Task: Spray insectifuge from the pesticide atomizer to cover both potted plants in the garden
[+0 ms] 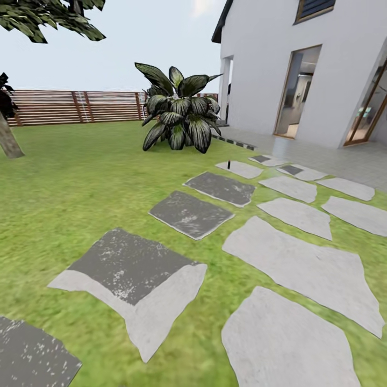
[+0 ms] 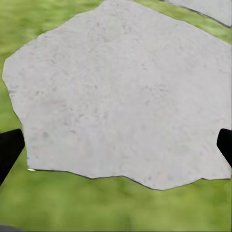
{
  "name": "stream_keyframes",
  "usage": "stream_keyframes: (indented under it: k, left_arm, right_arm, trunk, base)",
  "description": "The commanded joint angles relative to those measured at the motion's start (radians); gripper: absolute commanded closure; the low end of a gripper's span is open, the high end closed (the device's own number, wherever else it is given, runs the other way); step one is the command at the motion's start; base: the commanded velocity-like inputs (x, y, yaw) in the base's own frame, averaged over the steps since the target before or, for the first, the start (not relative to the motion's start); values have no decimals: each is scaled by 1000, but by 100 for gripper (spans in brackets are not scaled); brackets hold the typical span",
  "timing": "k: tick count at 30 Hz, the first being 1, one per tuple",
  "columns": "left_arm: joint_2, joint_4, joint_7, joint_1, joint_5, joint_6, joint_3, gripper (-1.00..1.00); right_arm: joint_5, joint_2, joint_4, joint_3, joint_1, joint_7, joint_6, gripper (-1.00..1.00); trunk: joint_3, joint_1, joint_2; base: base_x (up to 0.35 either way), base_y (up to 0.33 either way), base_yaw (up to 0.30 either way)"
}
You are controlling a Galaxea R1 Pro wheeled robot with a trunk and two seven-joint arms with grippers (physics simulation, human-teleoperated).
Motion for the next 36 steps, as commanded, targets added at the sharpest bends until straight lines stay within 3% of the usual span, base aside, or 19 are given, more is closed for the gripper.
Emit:
stream_keyframes:
  k: [1,18,36]
  left_arm:
    - [0,1,0,0,1,-3,2,-100]
    - [1,1,0,0,1,-3,2,-100]
    - [1,1,0,0,1,-3,2,-100]
  right_arm:
    - [1,0,1,0,0,-2,-3,-100]
    - [1,0,1,0,0,-2,-3,-100]
    - [1,1,1,0,0,-2,-3,-100]
  trunk:
    - [-1,0,0]
    - [-1,0,0]
    - [-1,0,0]
  base:
    - [336,0,0]
    - [336,0,-208]
    - [336,0,-15]
